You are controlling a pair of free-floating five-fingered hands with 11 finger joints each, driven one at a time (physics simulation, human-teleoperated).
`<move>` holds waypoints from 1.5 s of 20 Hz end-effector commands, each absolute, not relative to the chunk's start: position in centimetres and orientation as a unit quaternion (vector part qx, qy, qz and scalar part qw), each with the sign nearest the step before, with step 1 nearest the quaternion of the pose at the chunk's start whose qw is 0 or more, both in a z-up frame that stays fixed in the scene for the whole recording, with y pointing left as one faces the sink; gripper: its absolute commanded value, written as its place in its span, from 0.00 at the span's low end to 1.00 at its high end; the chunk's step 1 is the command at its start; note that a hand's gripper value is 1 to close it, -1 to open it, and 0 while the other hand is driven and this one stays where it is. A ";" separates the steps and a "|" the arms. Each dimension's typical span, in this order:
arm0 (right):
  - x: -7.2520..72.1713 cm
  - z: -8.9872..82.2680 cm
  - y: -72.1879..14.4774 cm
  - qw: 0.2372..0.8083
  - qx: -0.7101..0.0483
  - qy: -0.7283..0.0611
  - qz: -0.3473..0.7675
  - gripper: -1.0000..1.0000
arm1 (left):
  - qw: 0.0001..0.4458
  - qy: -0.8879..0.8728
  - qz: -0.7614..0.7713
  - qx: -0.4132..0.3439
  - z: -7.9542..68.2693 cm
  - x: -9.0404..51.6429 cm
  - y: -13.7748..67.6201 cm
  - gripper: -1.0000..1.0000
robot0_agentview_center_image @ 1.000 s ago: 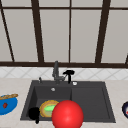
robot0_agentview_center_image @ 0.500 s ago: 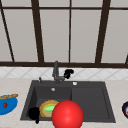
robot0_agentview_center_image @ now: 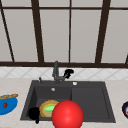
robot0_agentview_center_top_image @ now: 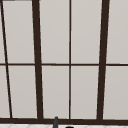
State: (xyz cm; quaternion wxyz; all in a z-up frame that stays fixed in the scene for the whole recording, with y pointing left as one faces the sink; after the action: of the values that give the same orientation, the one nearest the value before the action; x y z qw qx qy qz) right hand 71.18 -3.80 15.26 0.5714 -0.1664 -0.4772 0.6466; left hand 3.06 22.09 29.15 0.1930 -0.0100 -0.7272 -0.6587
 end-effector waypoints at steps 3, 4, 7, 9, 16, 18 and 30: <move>72.4 16.3 -2.4 0.590 -0.186 -0.473 0.627 1.00 | 0.193 -0.727 -0.659 -0.010 29.2 3.1 22.1 0.50; 72.3 16.4 -2.3 0.591 -0.185 -0.472 0.627 1.00 | 0.193 -0.727 -0.659 -0.010 29.2 3.1 22.1 0.50; 72.3 16.3 -2.1 0.593 -0.184 -0.469 0.628 1.00 | 0.193 -0.727 -0.659 -0.010 29.2 3.1 22.1 0.50; 72.3 16.4 -2.1 0.594 -0.185 -0.467 0.628 1.00 | 0.193 -0.727 -0.659 -0.010 29.2 3.1 22.1 0.50; 72.1 15.5 -0.9 0.590 -0.168 -0.442 0.654 1.00 | 0.193 -0.727 -0.659 -0.010 29.2 3.1 22.1 0.50; 72.1 15.5 -0.8 0.591 -0.169 -0.440 0.655 1.00 | 0.193 -0.727 -0.659 -0.010 29.2 3.1 22.1 0.50; 72.8 16.0 -1.4 0.604 -0.184 -0.446 0.634 1.00 | 0.193 -0.727 -0.659 -0.010 29.2 3.1 22.1 0.50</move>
State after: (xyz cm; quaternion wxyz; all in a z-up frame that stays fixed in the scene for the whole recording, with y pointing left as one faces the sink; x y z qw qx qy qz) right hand 71.24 -3.24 15.61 0.5845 -0.1833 -0.4574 0.6446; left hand 3.06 22.09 29.15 0.1930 -0.0100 -0.7272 -0.6587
